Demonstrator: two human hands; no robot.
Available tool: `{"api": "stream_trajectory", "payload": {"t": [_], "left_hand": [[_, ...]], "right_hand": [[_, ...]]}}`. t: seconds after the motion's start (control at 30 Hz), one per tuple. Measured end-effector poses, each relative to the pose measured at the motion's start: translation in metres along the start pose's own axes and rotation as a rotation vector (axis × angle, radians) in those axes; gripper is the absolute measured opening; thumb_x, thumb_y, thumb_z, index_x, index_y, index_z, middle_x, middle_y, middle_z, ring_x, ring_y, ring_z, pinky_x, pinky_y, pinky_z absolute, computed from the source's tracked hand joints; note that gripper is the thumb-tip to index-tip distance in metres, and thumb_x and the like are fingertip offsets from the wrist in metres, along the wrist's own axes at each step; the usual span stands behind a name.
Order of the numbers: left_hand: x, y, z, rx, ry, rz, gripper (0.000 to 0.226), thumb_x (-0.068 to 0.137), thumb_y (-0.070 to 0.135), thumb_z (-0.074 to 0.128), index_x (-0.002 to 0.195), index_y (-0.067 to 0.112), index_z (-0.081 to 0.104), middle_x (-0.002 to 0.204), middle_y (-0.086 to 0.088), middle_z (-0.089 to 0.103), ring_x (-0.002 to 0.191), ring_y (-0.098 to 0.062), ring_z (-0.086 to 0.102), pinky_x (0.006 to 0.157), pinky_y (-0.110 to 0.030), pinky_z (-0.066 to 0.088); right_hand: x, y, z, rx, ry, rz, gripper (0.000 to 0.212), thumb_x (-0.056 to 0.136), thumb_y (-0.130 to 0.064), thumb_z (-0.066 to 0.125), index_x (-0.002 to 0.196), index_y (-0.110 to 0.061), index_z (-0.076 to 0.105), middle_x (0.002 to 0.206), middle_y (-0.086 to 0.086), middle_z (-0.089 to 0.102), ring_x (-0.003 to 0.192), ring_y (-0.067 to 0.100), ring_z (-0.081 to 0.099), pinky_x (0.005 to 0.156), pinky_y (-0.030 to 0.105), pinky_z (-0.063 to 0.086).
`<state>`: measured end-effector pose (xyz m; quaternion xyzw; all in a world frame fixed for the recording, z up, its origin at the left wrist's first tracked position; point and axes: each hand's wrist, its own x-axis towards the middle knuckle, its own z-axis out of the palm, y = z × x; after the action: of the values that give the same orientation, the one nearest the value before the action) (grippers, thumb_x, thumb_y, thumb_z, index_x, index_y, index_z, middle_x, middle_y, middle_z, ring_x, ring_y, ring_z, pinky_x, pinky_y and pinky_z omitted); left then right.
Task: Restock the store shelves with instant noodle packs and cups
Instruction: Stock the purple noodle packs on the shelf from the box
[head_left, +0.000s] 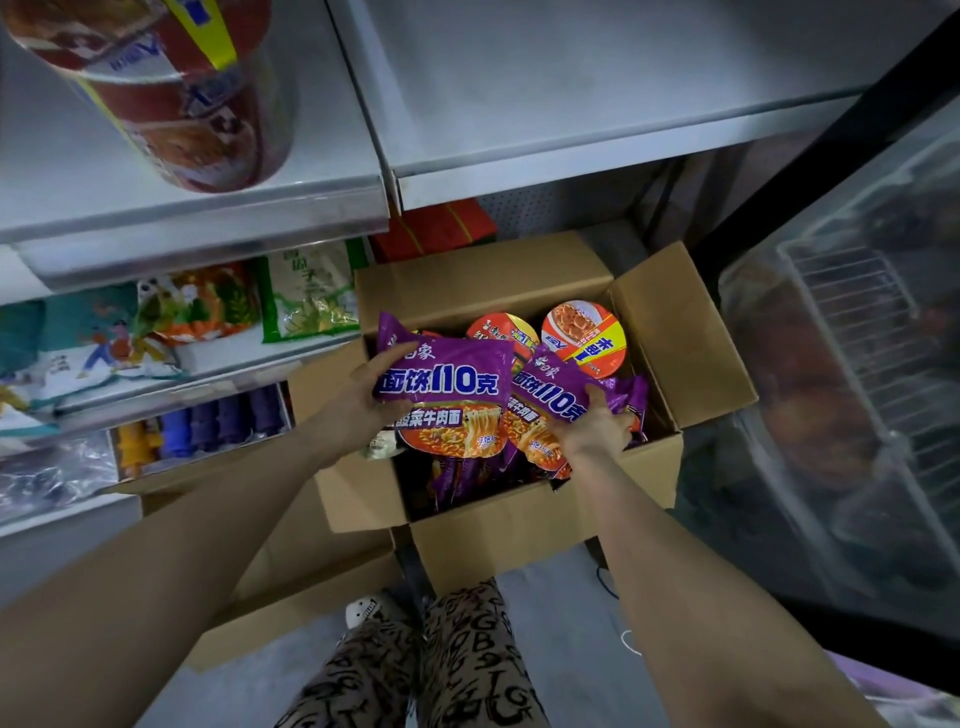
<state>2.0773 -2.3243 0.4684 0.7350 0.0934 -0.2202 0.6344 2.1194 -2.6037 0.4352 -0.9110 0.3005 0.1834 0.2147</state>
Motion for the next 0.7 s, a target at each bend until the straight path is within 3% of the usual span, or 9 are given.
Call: {"api": "stream_trajectory", "payload": {"t": [0.1, 0.17, 0.23, 0.3, 0.47, 0.6, 0.7], "left_hand": [[0.002, -0.006, -0.003, 0.013, 0.016, -0.018, 0.065, 0.093, 0.004, 0.061, 0.142, 0.039, 0.037, 0.136, -0.003, 0.039, 0.116, -0.018, 0.053, 0.080, -0.025, 0.057], [0.002, -0.010, -0.007, 0.002, 0.025, -0.030, 0.065, 0.093, 0.004, 0.062, 0.143, 0.039, 0.038, 0.139, -0.006, 0.039, 0.120, -0.023, 0.052, 0.087, -0.035, 0.057], [0.002, -0.014, -0.010, -0.016, 0.029, -0.043, 0.066, 0.092, 0.004, 0.062, 0.143, 0.040, 0.039, 0.140, -0.007, 0.039, 0.121, -0.025, 0.052, 0.092, -0.044, 0.056], [0.002, -0.016, -0.012, -0.027, 0.044, -0.053, 0.066, 0.092, 0.004, 0.063, 0.142, 0.040, 0.039, 0.140, -0.006, 0.039, 0.121, -0.026, 0.052, 0.092, -0.045, 0.056], [0.003, -0.018, -0.008, -0.034, 0.054, -0.044, 0.066, 0.092, 0.005, 0.062, 0.144, 0.036, 0.038, 0.141, -0.006, 0.039, 0.118, -0.022, 0.053, 0.085, -0.034, 0.057], [0.004, -0.018, -0.003, -0.009, 0.063, -0.033, 0.066, 0.093, 0.005, 0.061, 0.146, 0.035, 0.037, 0.139, -0.006, 0.039, 0.108, -0.010, 0.054, 0.074, -0.019, 0.056], [0.003, -0.021, -0.001, -0.009, 0.058, -0.032, 0.066, 0.093, 0.004, 0.061, 0.146, 0.035, 0.036, 0.139, -0.005, 0.038, 0.108, -0.009, 0.053, 0.073, -0.017, 0.056]], "right_hand": [[-0.003, 0.001, 0.004, -0.182, 0.054, -0.026, 0.089, 0.080, -0.042, 0.079, 0.151, -0.030, 0.026, 0.154, 0.027, 0.016, 0.142, 0.043, 0.022, 0.114, 0.049, 0.029], [-0.005, 0.004, 0.009, -0.323, 0.109, -0.091, 0.088, 0.084, -0.045, 0.074, 0.153, -0.029, 0.022, 0.160, 0.028, -0.005, 0.148, 0.044, 0.003, 0.119, 0.051, 0.019], [-0.005, 0.007, 0.012, -0.430, 0.154, -0.161, 0.085, 0.086, -0.050, 0.070, 0.154, -0.029, 0.023, 0.161, 0.025, -0.010, 0.149, 0.044, -0.002, 0.120, 0.050, 0.017], [-0.006, 0.009, 0.010, -0.508, 0.167, -0.204, 0.080, 0.087, -0.055, 0.066, 0.152, -0.028, 0.027, 0.162, 0.023, 0.001, 0.149, 0.043, 0.001, 0.120, 0.050, 0.017], [-0.003, 0.005, 0.001, -0.598, 0.152, -0.176, 0.086, 0.079, -0.068, 0.065, 0.143, -0.022, 0.031, 0.147, 0.018, 0.040, 0.140, 0.038, 0.026, 0.112, 0.045, 0.027], [0.002, 0.001, 0.000, -0.667, 0.045, -0.133, 0.100, 0.071, -0.074, 0.068, 0.145, -0.024, 0.025, 0.147, 0.019, 0.038, 0.141, 0.040, 0.025, 0.114, 0.048, 0.025], [-0.001, 0.000, 0.002, -0.607, 0.062, -0.222, 0.094, 0.070, -0.061, 0.079, 0.143, -0.025, 0.032, 0.145, 0.015, 0.038, 0.140, 0.037, 0.026, 0.116, 0.051, 0.023]]}}
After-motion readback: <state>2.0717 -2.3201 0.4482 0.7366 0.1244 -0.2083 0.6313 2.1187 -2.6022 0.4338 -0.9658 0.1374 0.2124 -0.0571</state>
